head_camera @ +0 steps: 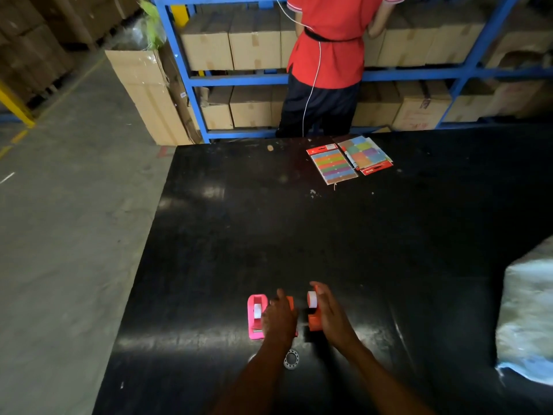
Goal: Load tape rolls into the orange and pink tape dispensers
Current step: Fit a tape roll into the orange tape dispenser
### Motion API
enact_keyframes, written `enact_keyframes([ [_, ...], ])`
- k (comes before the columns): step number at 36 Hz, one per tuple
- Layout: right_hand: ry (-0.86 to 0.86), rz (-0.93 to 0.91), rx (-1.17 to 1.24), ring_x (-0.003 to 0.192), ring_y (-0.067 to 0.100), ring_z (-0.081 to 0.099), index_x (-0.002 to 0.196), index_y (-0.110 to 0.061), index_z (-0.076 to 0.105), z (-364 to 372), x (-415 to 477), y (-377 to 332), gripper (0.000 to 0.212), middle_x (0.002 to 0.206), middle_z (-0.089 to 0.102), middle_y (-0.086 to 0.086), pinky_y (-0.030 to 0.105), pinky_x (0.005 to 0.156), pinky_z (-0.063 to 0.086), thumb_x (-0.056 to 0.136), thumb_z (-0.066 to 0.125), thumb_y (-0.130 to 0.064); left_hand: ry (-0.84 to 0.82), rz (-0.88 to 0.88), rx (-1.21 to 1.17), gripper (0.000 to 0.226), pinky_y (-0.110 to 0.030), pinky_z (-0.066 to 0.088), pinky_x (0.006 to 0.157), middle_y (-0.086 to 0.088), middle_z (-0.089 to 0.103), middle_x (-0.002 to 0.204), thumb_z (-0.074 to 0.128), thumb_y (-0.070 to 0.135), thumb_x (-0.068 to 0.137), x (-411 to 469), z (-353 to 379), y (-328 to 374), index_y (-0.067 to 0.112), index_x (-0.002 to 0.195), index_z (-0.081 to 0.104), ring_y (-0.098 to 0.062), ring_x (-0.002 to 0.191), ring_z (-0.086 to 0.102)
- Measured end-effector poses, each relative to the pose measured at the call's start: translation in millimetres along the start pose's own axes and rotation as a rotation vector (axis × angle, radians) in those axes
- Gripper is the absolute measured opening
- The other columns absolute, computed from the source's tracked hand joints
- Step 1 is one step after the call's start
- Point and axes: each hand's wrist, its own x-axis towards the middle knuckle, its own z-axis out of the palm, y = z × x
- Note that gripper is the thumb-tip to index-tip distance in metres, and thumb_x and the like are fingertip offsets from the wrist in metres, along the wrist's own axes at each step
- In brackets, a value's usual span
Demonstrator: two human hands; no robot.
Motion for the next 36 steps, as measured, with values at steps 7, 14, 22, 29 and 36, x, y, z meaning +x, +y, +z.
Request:
enact_keyframes([
  [7, 0.008, -0.031, -0.027, 0.132, 0.008, 0.048, 0.136, -0.027, 0.050, -1, -3, 0, 0.036, 0.142, 0.054, -0.006, 0.027, 0.114, 0.034, 0.106, 0.031, -0.024, 0.069, 0.011, -0.117, 0.043, -0.042, 0.053, 0.090, -0.014, 0.060, 0.123, 0.047, 0.031, 0.096, -3, -8, 4, 0.010, 0.133, 0.039, -0.034, 0.109, 0.064],
  [14, 0.021, -0.035, 0.014, 0.126, 0.015, 0.056, 0.136, -0.030, 0.049, 3, -8, -5, 0.034, 0.137, 0.058, -0.001, 0.037, 0.112, 0.041, 0.106, 0.033, -0.028, -0.111, 0.156, -0.839, 0.022, -0.030, 0.053, 0.065, -0.009, 0.067, 0.081, 0.048, 0.031, 0.100, -16, -31, 8, 0.017, 0.088, 0.059, -0.026, 0.075, 0.064],
  [22, 0.008, -0.026, 0.009, 0.127, 0.017, 0.054, 0.141, -0.025, 0.046, -3, -19, -9, 0.037, 0.139, 0.056, 0.004, 0.034, 0.111, 0.040, 0.106, 0.034, -0.027, -0.365, 0.230, -0.956, 0.018, -0.018, 0.049, 0.053, -0.007, 0.066, 0.077, 0.060, 0.020, 0.095, -31, -40, 5, 0.010, 0.108, 0.067, -0.011, 0.064, 0.062],
  [29, 0.054, -0.005, -0.040, 0.131, 0.017, 0.049, 0.144, -0.028, 0.041, -23, -27, -2, 0.041, 0.146, 0.049, 0.001, 0.034, 0.110, 0.039, 0.105, 0.029, -0.036, -0.269, 0.207, -0.934, 0.025, -0.016, 0.051, 0.056, -0.005, 0.067, 0.085, 0.062, 0.018, 0.094, -38, -39, 4, 0.003, 0.114, 0.064, -0.009, 0.067, 0.064],
  [36, 0.093, 0.046, -0.050, 0.129, 0.016, 0.049, 0.143, -0.027, 0.041, -41, -37, 15, 0.041, 0.145, 0.049, 0.004, 0.032, 0.108, 0.038, 0.105, 0.031, -0.036, -0.150, 0.271, -0.743, 0.031, -0.035, 0.057, 0.084, -0.011, 0.070, 0.100, 0.075, 0.007, 0.082, -48, -17, -3, 0.001, 0.110, 0.064, -0.017, 0.085, 0.067],
])
